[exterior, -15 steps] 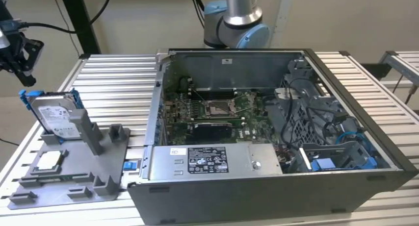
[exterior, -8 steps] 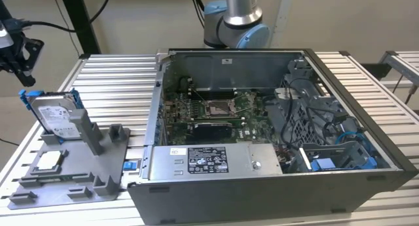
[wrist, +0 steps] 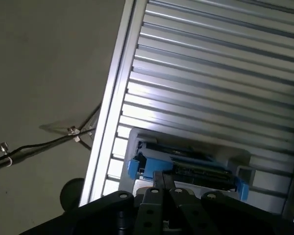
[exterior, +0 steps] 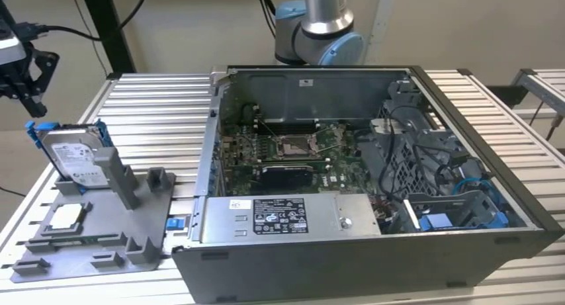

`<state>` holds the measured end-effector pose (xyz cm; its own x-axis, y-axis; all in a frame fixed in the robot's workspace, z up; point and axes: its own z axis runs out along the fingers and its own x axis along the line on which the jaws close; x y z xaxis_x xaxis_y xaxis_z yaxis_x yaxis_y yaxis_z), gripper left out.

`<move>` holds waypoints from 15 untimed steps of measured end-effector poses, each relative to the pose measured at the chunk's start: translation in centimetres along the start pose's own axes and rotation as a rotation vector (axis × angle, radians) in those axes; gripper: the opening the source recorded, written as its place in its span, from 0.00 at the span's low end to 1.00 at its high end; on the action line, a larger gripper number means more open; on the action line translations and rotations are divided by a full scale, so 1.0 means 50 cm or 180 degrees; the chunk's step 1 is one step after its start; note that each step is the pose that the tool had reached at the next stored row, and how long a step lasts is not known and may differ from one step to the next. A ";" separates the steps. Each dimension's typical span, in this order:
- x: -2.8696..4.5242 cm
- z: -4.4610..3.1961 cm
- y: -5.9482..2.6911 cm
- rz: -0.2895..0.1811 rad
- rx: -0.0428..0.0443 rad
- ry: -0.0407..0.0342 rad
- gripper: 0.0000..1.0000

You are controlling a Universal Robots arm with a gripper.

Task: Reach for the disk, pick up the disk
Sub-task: 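Pick up the disk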

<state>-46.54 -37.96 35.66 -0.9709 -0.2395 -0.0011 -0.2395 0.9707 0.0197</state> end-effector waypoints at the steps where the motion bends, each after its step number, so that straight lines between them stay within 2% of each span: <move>1: 0.000 0.000 0.000 -0.0049 0.0003 0.0002 0.00; 15: 0.000 0.000 0.000 -0.0843 0.0032 0.0024 0.00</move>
<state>-46.55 -37.96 35.67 -0.8743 -0.4853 0.0026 -0.4853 0.8743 0.0098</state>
